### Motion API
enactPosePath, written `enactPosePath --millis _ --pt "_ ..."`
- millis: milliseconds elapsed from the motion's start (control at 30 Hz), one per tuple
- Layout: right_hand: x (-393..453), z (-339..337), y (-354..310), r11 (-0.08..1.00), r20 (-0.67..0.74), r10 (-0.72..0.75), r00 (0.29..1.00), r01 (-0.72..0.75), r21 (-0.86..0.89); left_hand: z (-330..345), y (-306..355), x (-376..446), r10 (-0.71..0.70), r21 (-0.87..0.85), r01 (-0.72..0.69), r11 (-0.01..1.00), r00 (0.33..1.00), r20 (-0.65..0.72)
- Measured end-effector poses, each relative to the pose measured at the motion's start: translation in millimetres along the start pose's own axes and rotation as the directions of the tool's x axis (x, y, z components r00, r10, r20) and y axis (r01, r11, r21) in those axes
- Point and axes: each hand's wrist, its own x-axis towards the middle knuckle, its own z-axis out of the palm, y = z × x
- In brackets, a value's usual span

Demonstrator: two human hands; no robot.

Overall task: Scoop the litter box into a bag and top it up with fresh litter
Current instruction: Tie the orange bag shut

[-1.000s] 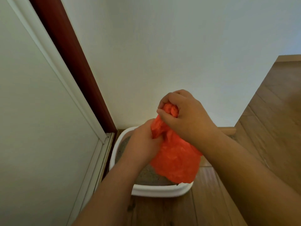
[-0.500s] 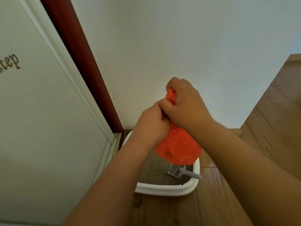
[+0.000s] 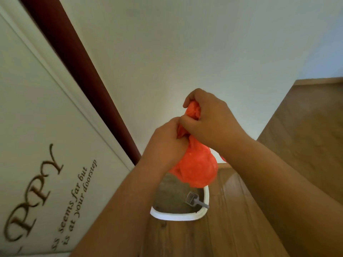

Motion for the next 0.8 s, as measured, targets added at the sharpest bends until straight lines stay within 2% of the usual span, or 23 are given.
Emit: enactPosePath --millis 200,367,567,800 --pt "17.9 -150.4 -130.4 1.0 0.002 0.013 1.0 -0.013 -0.028 -101.5 157.5 -16.2 0.084 0.025 -0.084 0.996 0.996 0.031" --pt "6.5 -249.5 -193.0 0.997 -0.054 -0.019 0.998 0.016 -0.07 -142.9 254.8 -41.3 0.185 -0.001 -0.185 0.983 0.982 0.023" --pt "-26.1 -322.3 -214.0 0.995 -0.135 -0.045 0.99 0.032 -0.096 -139.5 325.0 -69.0 0.284 0.017 -0.284 0.959 0.959 -0.008" --pt "-62.3 -360.9 -194.3 0.991 -0.181 -0.039 0.983 0.014 -0.136 -102.7 357.4 -86.2 0.327 -0.033 -0.326 0.945 0.944 0.031"
